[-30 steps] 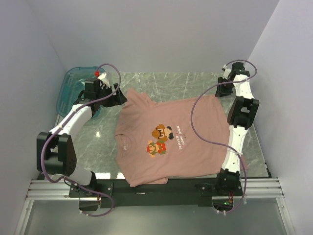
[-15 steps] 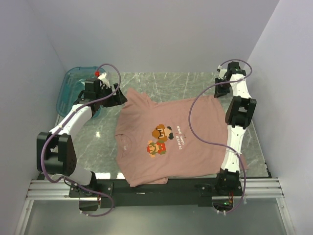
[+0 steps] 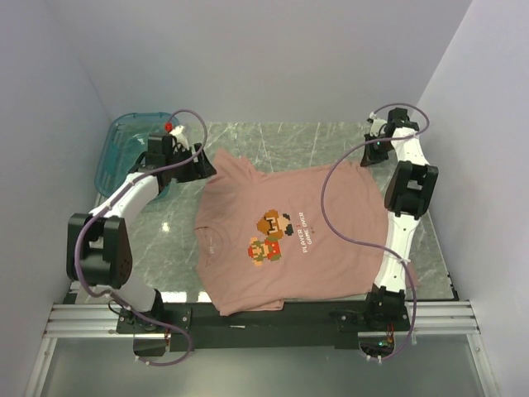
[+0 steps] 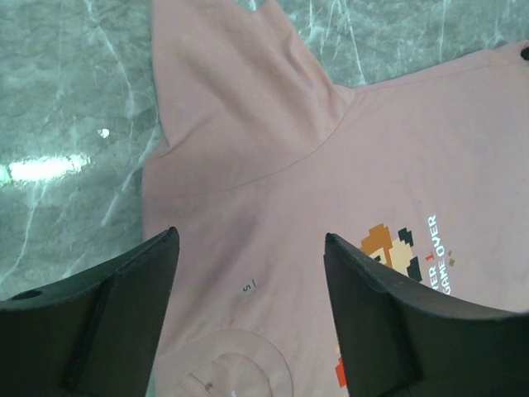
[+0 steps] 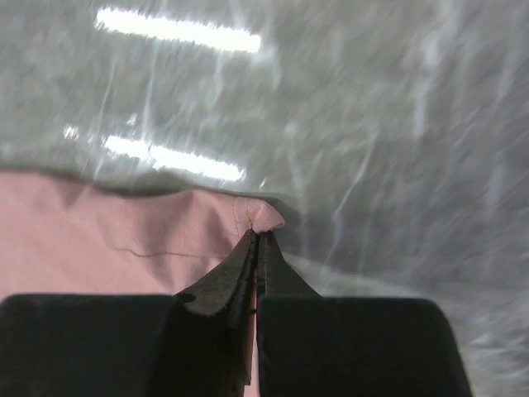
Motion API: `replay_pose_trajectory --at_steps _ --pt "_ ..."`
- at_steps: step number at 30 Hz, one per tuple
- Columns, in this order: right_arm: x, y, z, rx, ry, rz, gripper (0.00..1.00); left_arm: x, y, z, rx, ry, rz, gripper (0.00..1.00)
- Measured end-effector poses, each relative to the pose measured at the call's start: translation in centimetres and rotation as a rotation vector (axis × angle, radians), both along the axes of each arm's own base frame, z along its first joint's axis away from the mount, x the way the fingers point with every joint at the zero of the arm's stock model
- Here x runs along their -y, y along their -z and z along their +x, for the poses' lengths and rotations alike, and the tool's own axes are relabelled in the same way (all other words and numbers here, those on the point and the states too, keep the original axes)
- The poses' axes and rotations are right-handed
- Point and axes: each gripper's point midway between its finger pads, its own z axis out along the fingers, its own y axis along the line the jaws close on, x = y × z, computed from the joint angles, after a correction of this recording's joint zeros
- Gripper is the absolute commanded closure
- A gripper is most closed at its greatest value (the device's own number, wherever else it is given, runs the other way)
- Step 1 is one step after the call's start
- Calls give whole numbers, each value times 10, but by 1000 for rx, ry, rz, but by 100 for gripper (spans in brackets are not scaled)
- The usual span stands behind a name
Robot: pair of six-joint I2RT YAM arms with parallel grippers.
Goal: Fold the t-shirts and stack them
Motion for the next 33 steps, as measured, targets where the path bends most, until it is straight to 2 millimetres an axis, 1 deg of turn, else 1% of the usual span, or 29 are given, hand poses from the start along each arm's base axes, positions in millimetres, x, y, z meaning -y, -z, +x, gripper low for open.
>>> replay_pose_trajectory --at_steps 2,3,5,8,11,12,13,14,15,17,20,26,30,33 --pt "-6 -2 -11 3 -15 45 100 1 7 5 -21 4 -4 28" --pt "-11 -4 -18 0 -23 69 100 1 11 10 -31 5 -5 31" --pt "-18 -11 -30 11 -34 105 100 1 18 22 -51 5 -6 32" --pt "-27 -33 -40 69 -49 134 100 0 25 44 -67 -6 -2 34" --pt "-30 -60 -39 158 -60 137 100 -3 26 66 -65 -23 9 37" --pt "-31 -69 -37 187 -64 136 100 -3 25 74 -65 -29 14 42" --pt "-33 -77 -35 216 -70 139 100 -4 24 84 -55 -35 19 43" --pt "-33 -84 -31 241 -76 141 100 -4 23 92 -47 -39 25 50" --pt "-34 -88 -28 260 -78 143 100 -5 23 102 -43 -45 33 51" --pt "-35 -90 -25 274 -81 150 100 -6 26 123 -35 -47 53 57" --pt "-36 -87 -27 267 -78 161 100 -6 40 145 -50 -38 76 57" --pt "-38 -87 -27 268 -83 170 100 -6 78 165 -135 -35 103 55" --pt "-38 -87 -27 268 -85 174 100 -3 92 175 -162 -23 100 54" --pt "-38 -85 -27 265 -85 174 100 1 101 176 -182 -4 84 53"
